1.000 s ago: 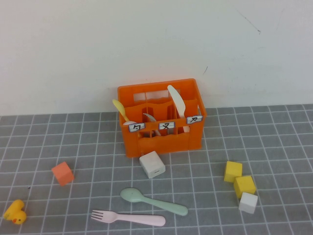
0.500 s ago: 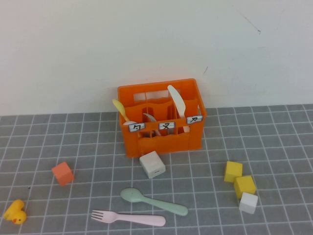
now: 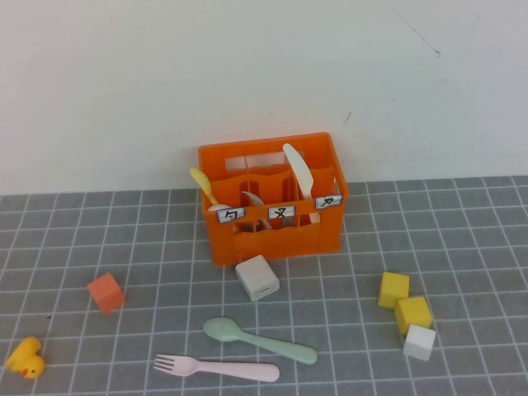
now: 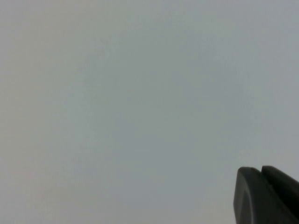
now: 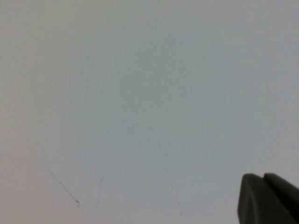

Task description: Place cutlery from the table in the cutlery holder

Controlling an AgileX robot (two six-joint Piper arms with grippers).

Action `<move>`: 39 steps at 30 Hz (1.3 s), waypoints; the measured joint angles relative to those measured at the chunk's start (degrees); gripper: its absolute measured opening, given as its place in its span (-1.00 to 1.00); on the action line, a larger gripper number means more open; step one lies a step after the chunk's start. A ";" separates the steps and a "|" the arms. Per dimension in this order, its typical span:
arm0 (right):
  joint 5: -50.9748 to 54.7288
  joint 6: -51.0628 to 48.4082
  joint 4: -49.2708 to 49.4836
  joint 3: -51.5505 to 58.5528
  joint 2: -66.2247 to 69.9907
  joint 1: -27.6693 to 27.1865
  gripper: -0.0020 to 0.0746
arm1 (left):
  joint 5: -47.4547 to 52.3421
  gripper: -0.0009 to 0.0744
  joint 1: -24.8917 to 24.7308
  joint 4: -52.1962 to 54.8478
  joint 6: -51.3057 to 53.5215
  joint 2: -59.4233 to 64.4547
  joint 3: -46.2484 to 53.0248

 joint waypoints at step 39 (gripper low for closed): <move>50.13 -63.93 40.96 -15.70 37.84 1.66 -0.95 | 56.77 -0.98 -6.43 -33.30 39.84 71.20 -35.20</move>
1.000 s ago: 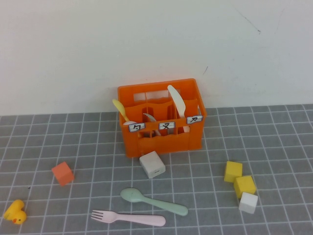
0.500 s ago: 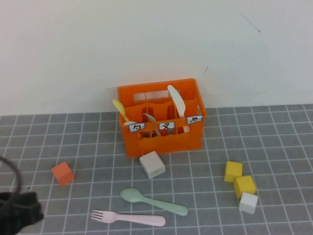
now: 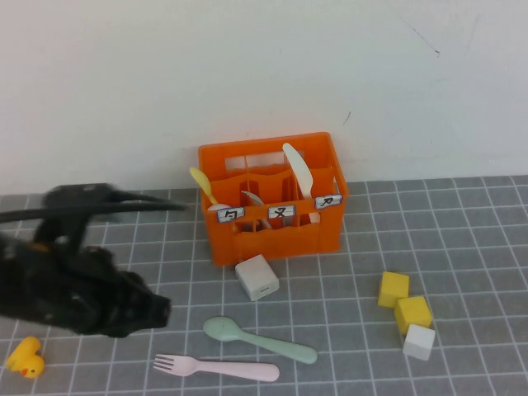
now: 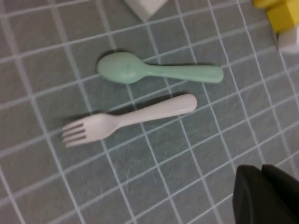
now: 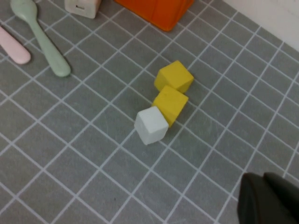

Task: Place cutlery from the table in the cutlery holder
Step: Pick up the fork

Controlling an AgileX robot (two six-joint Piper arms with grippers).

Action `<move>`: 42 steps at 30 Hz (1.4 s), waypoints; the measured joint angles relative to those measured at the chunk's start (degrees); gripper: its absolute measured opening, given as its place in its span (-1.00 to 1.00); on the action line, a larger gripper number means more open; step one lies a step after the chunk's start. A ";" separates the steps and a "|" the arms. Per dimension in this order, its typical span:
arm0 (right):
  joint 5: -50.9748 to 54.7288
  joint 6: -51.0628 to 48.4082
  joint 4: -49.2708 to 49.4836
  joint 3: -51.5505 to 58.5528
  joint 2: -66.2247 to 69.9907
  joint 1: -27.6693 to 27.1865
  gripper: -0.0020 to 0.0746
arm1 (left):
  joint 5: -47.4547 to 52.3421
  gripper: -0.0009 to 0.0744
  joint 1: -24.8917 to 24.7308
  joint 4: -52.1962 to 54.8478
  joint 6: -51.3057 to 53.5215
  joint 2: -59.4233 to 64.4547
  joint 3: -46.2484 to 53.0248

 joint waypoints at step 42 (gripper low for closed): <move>2.27 -2.96 5.95 -0.13 0.00 0.00 -0.95 | -14.35 -0.12 -26.87 48.83 2.00 42.82 -13.89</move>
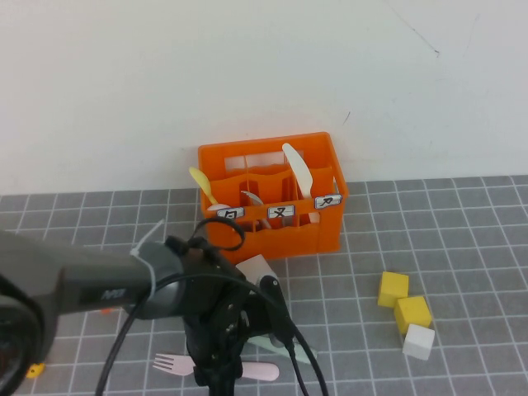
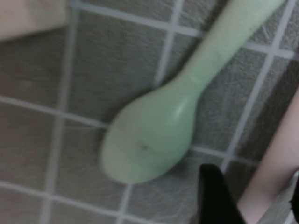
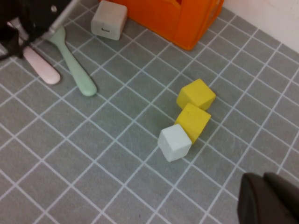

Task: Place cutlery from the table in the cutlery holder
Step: Pick up the fork, then place the fork on the box

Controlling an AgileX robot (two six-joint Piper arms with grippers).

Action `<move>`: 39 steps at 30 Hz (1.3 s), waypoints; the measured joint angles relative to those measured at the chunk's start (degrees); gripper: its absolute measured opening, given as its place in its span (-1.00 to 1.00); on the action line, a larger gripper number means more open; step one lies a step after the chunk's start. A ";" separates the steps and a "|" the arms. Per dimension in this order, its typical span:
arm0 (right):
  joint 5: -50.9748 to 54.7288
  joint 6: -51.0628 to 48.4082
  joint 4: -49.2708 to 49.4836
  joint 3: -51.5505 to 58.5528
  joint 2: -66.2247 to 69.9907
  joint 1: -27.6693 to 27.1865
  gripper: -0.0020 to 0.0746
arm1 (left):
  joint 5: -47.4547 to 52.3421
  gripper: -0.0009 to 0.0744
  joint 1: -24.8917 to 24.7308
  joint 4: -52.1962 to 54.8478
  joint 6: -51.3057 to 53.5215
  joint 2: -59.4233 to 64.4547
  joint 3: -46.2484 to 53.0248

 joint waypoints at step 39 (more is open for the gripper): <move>0.00 0.00 1.97 0.00 0.00 0.00 -0.95 | 0.32 -0.68 -0.04 -6.39 -17.26 -27.47 -1.54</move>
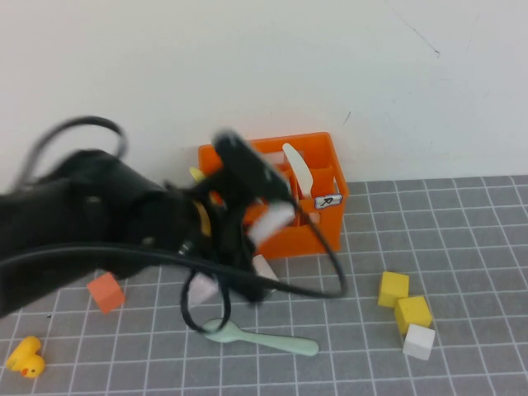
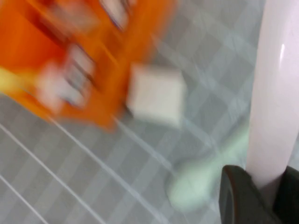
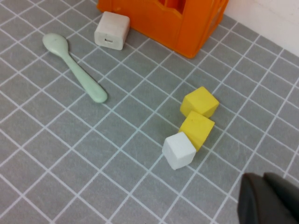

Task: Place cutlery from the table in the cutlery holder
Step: Place the fork on the box

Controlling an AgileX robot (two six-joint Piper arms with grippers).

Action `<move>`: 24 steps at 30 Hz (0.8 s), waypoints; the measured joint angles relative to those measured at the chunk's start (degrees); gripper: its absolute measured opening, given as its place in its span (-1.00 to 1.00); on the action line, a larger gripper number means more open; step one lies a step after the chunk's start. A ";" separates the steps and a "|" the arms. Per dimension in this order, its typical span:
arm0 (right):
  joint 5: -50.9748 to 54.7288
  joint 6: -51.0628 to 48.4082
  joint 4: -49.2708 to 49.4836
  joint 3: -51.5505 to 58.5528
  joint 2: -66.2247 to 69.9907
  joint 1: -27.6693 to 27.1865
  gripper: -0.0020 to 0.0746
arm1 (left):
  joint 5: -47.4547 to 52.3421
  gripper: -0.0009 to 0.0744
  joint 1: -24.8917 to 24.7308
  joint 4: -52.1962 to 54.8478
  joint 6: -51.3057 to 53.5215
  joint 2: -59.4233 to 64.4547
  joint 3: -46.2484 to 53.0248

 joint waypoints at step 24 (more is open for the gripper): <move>0.00 0.00 0.00 0.00 0.00 0.00 -0.95 | -62.16 -0.68 15.90 22.34 -49.01 7.19 0.11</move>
